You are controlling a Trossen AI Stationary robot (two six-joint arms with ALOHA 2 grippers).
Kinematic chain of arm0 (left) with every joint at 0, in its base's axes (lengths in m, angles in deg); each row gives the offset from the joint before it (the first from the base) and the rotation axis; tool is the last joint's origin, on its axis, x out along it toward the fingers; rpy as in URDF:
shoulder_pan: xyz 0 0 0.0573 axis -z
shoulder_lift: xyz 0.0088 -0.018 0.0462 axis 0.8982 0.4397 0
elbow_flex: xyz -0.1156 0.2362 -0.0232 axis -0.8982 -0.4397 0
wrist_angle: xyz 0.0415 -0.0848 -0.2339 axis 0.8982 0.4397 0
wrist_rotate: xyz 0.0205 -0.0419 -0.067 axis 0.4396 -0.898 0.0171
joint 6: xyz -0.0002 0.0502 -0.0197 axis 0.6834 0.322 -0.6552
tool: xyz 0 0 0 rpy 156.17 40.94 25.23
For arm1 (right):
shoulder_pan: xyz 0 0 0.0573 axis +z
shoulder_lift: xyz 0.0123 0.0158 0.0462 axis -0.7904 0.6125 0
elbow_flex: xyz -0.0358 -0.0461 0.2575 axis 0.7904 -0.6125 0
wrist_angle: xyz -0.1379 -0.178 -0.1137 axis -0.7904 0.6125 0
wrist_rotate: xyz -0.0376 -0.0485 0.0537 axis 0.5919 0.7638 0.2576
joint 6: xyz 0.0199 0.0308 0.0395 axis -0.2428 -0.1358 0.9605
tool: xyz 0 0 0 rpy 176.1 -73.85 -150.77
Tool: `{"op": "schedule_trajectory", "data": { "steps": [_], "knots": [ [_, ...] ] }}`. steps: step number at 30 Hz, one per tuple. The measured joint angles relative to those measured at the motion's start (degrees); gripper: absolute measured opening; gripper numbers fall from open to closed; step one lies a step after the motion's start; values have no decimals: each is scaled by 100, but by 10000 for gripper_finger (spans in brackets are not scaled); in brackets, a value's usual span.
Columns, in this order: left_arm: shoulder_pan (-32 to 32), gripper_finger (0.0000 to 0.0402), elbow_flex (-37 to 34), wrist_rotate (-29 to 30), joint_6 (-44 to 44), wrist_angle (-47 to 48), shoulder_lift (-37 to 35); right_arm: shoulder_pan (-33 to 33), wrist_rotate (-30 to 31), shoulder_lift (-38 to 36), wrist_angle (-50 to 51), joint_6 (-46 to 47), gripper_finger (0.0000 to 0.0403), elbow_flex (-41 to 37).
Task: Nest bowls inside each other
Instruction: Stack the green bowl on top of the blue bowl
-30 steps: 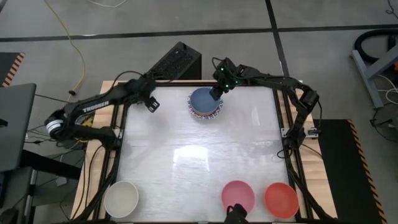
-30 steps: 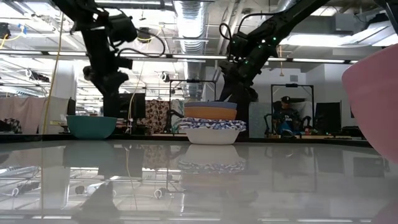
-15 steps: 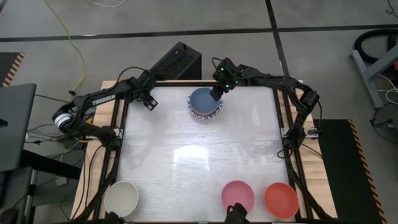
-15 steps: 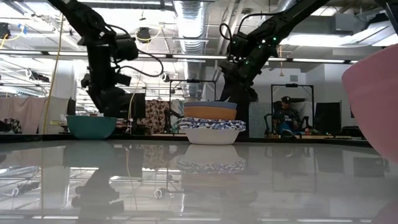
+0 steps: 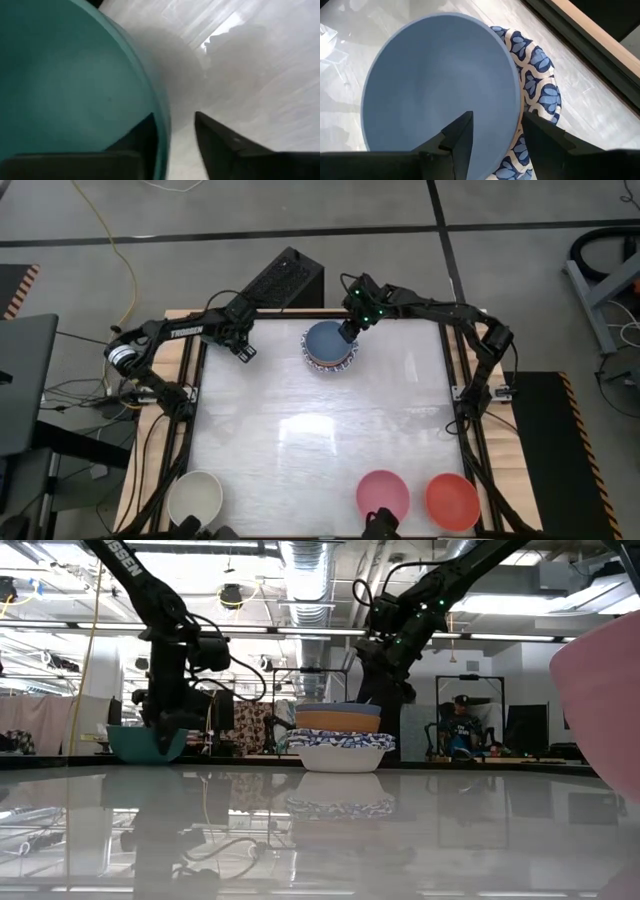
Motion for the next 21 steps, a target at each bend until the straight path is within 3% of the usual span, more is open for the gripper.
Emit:
{"op": "schedule_trajectory", "data": {
  "steps": [5, 13, 21],
  "knots": [
    [11, 12, 0, 96, 89, -21, 10, 0, 4, -148, 115, 4, 189, 0],
    [198, 1, -2, -170, 298, -2, 8, 45, 0, -840, 172, 345, 189, 0],
    [1362, 0, 213, -334, 661, 598, 6, 241, 4, -1329, 293, 156, 189, 0]
  ]
}}
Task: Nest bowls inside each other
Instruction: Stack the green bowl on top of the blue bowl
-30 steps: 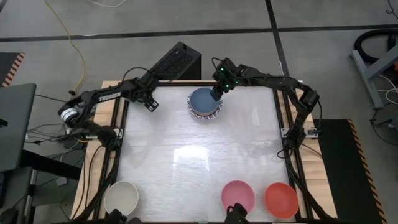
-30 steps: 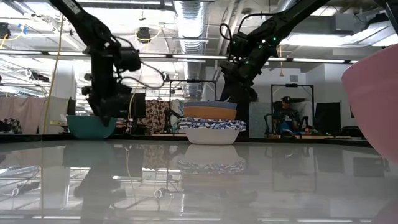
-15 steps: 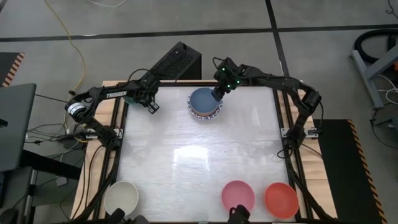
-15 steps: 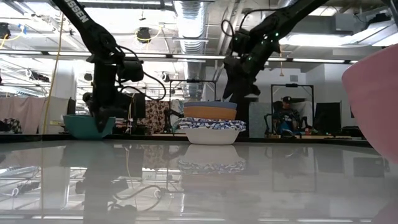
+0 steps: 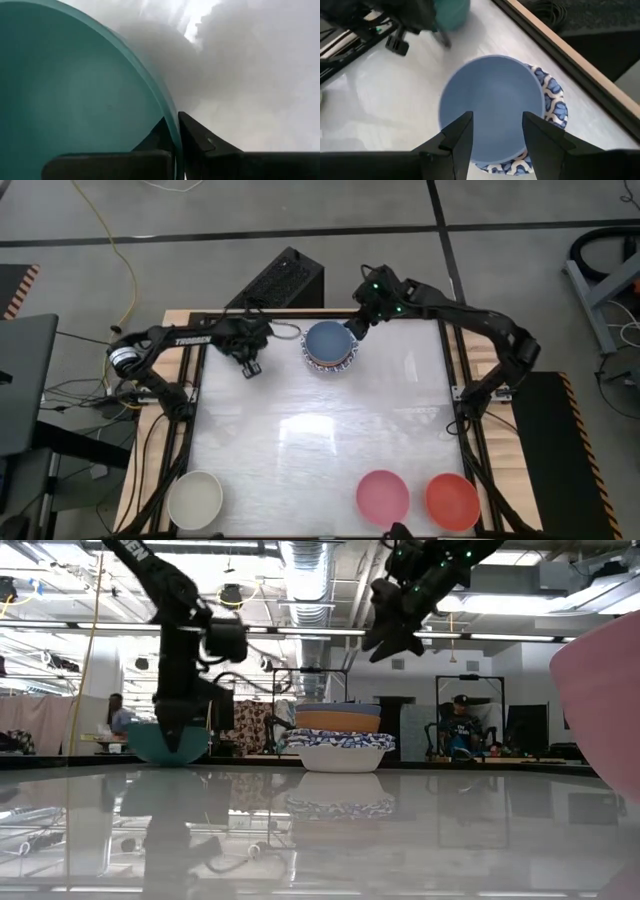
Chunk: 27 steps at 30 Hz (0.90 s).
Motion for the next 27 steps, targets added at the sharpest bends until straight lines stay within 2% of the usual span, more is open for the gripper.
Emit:
{"op": "schedule_trajectory", "data": {
  "steps": [7, 12, 15, 21, 23, 24, 27],
  "knots": [
    [1601, 0, 417, 195, 503, 569, -220, 187, 8, -79, 0, -101, 189, 0],
    [2919, 0, 506, 996, 1415, 600, -572, 318, 16, -79, -12, 39, 189, 0],
    [3617, 0, 506, 1708, 2048, 347, -741, 430, 31, -79, -96, 15, 189, 0],
    [4403, 0, 509, 2764, 3222, -366, -845, 1075, 36, -79, -481, -892, 189, 0],
    [4493, 0, 509, 3241, 3480, -574, -825, 1328, 355, -79, -701, -863, 189, 0],
    [4502, 0, 509, 3519, 3574, -741, -817, 1461, 729, -79, -787, -803, 189, 0],
    [4463, 0, 509, 4158, 3827, -1169, -809, 1903, 2525, -79, -1094, -582, 189, 0]
  ]
}}
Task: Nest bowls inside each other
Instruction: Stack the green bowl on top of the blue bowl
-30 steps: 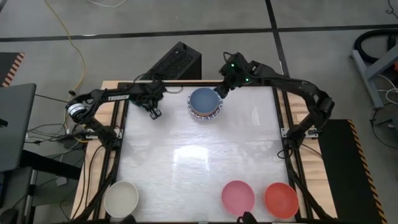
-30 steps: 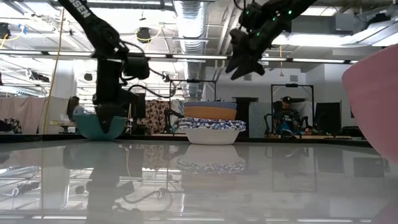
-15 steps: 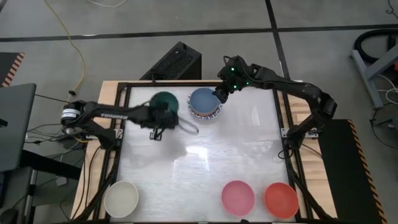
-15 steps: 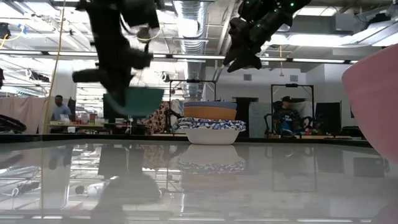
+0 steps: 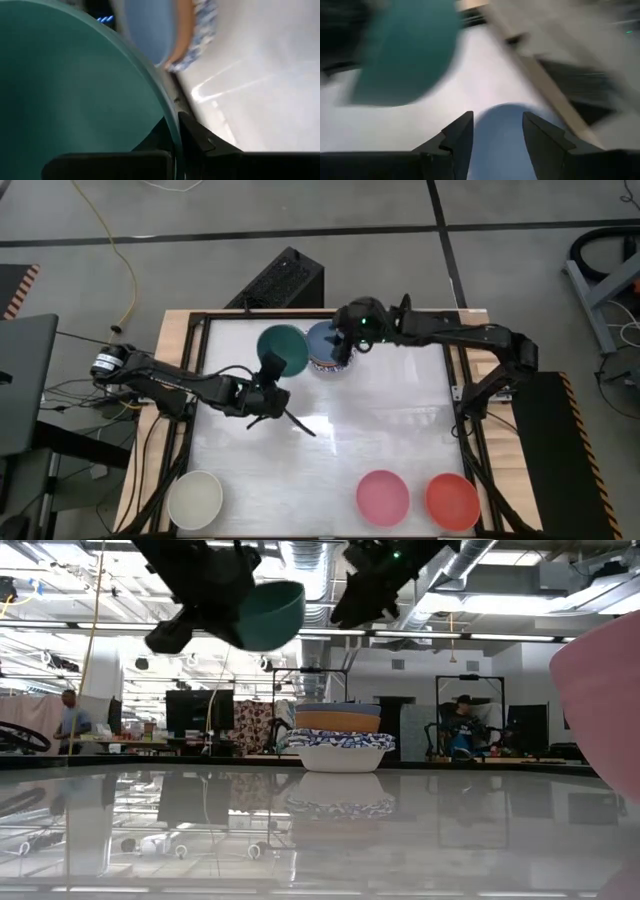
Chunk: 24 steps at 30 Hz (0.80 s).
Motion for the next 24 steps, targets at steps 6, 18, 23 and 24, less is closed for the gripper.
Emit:
{"op": "schedule_trajectory", "data": {
  "steps": [6, 18, 23, 24],
  "knots": [
    [-241, 0, 0, 1003, 523, -420, 0, 812, 2487, -39, -958, -637, 179, 0],
    [-449, 0, 0, 1634, 1462, -1382, 2, 1528, 2667, -39, -2891, -1977, 168, 0],
    [-449, 0, 0, 1534, 2373, -2294, 2, 1442, 2600, -35, -2826, -1741, 168, 0],
    [-447, 0, 0, 1454, 2507, -2455, 2, 1441, 2598, -35, -2823, -1697, 168, 0]
  ]
}}
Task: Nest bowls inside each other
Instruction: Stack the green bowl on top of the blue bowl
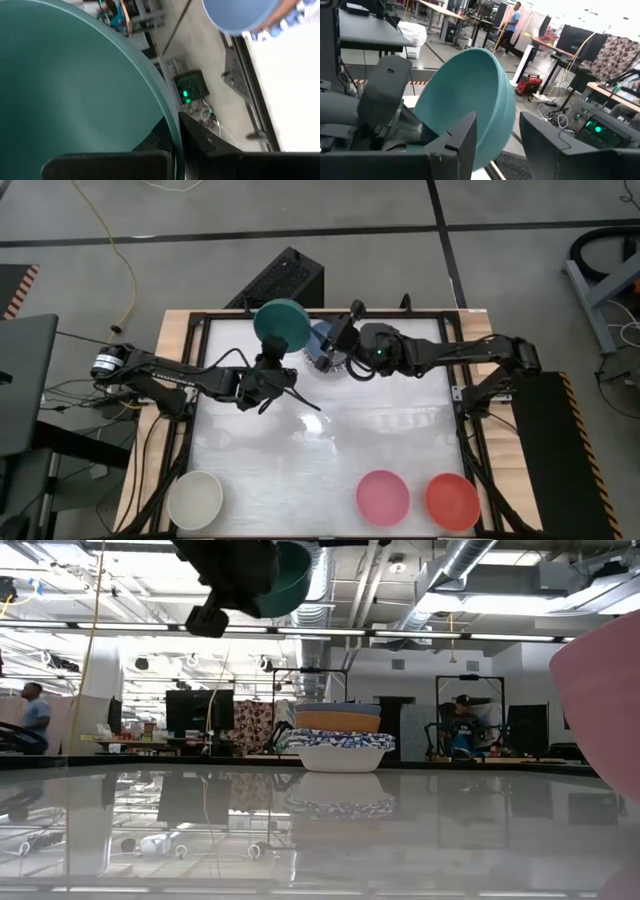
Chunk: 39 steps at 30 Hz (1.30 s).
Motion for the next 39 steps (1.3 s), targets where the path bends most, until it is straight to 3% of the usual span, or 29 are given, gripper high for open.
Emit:
{"op": "schedule_trajectory", "data": {
  "steps": [7, 13, 22, 27, 31, 36, 39],
  "knots": [
    [1, 0, 0, -618, 834, -669, 17, -37, -17, 0, -246, 24, 168, 0],
    [1, 0, 0, -783, 1758, -1153, 262, -206, 61, 2, 59, 167, 168, 0],
    [-1, 0, 0, -870, 3176, -1937, 675, -407, 471, 2, 1094, 924, 168, 0],
    [5, 0, -2, -886, 3526, -2130, 778, -457, 738, 2, 1647, 1350, 163, 0],
    [18, 1, -1, -882, 3591, -2140, 776, -489, 761, 2, 1951, 1649, 123, 0],
    [68, 16, -2, -1240, 3261, -2213, 776, -583, 813, 0, 2364, 1935, 39, 0],
    [146, 40, -4, -1435, 3089, -2210, 776, -650, 716, 0, 2642, 2058, 31, 1]
  ]
}}
